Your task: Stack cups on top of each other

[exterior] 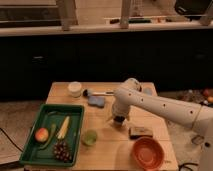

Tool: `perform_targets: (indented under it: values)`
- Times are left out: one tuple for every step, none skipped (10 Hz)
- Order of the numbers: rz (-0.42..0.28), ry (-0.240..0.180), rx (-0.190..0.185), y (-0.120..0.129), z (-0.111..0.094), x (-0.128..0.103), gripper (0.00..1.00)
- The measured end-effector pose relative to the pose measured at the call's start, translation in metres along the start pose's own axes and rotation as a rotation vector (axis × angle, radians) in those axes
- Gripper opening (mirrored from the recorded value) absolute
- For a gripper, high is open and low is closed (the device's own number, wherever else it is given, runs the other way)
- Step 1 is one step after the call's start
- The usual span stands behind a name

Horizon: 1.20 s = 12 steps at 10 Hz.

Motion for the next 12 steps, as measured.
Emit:
perform_targets:
  values:
    - [0.005,-0.003,-0.01,0.0,0.001,0.001,0.5]
    - [0.005,-0.012,-0.024,-0.001,0.002,0.002,0.37]
    - [0.001,-0.014,-0.025,-0.003,0.003,0.002,0.28]
    - [0.004,-0.013,-0.024,-0.002,0.002,0.002,0.2]
    - [0.003,-0.014,-0.024,-0.002,0.002,0.002,0.08]
    - [0.003,-0.015,-0.025,-0.003,0.002,0.003,0.01]
    - [0.001,-0.022,-0.038,-0.003,0.002,0.004,0.0]
    - [-0.004,-0.025,-0.046,-0.008,0.003,0.007,0.0]
    - [-0.001,-0.028,-0.058,-0.005,0.002,0.009,0.0]
    - [0.0,-0.031,-0.063,-0.004,0.001,0.009,0.0]
    - [-0.002,-0.032,-0.067,-0.005,0.0,0.01,0.0]
    - [-0.001,-0.033,-0.072,-0.004,-0.003,0.012,0.0]
